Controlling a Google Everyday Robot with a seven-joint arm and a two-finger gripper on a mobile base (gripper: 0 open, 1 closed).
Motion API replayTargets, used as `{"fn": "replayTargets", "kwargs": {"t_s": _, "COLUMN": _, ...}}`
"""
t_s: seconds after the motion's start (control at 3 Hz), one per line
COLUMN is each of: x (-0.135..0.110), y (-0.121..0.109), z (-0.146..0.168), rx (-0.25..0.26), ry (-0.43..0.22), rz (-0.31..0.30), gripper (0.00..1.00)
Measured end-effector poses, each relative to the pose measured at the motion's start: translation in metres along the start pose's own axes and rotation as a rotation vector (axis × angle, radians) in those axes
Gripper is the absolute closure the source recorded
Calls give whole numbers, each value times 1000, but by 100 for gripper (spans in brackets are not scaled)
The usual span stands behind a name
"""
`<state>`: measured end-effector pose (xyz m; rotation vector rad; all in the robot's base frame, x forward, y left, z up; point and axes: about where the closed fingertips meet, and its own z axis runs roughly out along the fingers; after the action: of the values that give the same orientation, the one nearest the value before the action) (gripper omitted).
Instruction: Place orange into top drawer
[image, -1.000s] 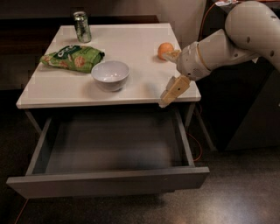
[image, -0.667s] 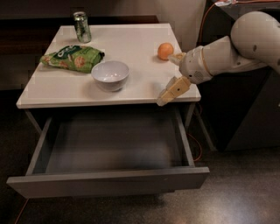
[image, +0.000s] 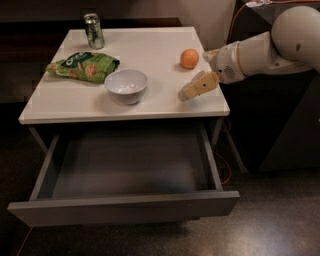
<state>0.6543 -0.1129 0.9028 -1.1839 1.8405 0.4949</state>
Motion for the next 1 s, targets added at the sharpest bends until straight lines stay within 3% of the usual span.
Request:
{"fn": "replayTargets", "kwargs": {"t_s": 0.33, "x": -5, "y": -40, "z": 13, "rx": 69, "ry": 85, "rz": 66, "gripper": 0}}
{"fn": "replayTargets", "kwargs": {"t_s": 0.67, "x": 8, "y": -69, "z": 25, "rx": 131, "ry": 151, "rz": 152, "gripper": 0}}
{"fn": "replayTargets", "kwargs": {"t_s": 1.0, "x": 25, "y": -98, "z": 33, "rx": 186, "ry": 140, "rz": 262, "gripper": 0}}
